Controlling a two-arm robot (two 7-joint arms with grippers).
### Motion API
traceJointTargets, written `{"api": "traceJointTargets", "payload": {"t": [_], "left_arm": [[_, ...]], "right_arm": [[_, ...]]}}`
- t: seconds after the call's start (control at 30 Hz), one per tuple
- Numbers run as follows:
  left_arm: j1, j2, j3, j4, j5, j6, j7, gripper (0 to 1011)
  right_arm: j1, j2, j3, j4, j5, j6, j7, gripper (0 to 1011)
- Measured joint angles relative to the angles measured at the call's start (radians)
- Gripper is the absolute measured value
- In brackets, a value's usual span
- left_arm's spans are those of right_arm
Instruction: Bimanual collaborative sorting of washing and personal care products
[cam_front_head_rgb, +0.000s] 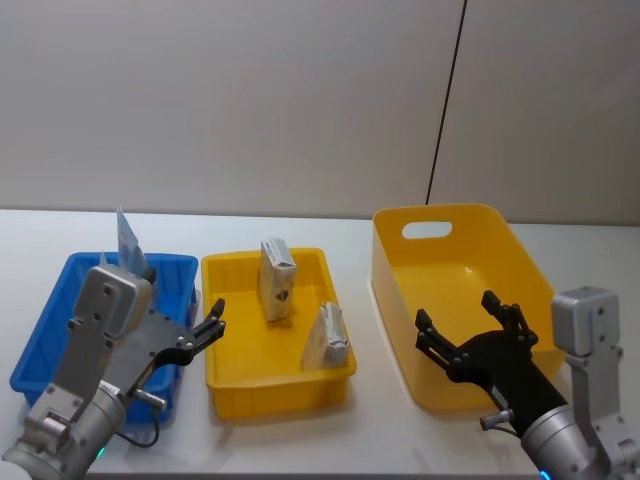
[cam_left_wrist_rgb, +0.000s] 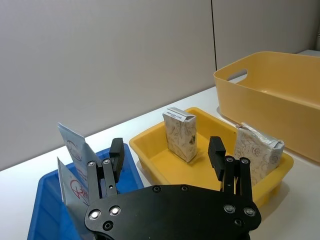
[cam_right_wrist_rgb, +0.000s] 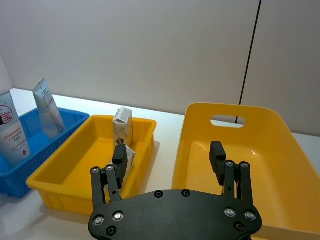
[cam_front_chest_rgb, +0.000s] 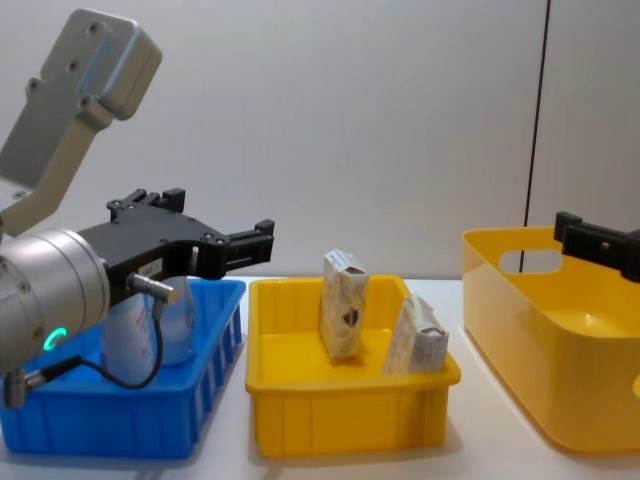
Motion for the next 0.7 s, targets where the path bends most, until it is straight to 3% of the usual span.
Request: {"api": "traceJointTargets", "payload": {"t": [0.7], "left_arm": [[0.000,0.000,0.000,0.000,0.000,0.000,0.000,1001]], "right_arm": [[0.000,0.000,0.000,0.000,0.000,0.000,0.000,1004]]}}
